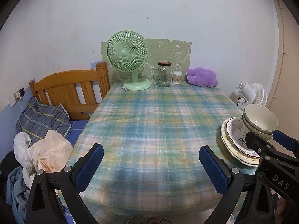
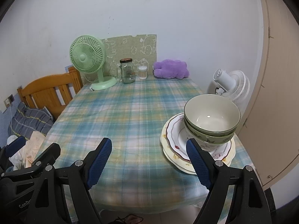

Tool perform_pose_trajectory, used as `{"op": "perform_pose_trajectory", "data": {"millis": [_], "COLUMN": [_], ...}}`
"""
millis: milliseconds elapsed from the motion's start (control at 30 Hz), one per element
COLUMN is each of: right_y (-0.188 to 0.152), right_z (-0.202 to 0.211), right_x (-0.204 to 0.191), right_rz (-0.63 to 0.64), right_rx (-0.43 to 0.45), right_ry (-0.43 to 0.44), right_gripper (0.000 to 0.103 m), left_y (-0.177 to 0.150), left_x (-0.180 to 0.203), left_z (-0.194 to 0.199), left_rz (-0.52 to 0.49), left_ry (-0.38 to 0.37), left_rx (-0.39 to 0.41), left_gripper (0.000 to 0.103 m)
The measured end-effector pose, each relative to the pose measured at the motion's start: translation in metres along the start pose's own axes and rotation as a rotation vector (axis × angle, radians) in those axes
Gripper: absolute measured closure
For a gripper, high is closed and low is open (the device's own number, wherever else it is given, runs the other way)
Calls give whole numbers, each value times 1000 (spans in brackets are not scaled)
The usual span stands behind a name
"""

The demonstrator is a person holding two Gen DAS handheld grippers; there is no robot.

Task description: Organize plates and bowls

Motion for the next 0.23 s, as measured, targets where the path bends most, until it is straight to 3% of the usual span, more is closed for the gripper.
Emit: {"op": "perform_pose_trajectory", "data": {"millis": [233], "right_y": [-1], "right_z": [5], "right_x": [6], "right_rz": [5], "right_rx": [14], "right_ry": [-2], "right_gripper": [19], "left_y": [1], "left_x": [4], "left_z": [3], "left_rz": [5], "left_ry": [-6], "left_rx": [14], "left_gripper": [0]}}
Point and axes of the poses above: each gripper's, at about its wrist camera, not at the fingertips, and z roughly against the way its jaws point, x to its right, y to its top, the point moved 5 cm from there along -z, roughly the way its jaws point, and after that the axes turned 1 degree about -y, right-handed, at the moved point
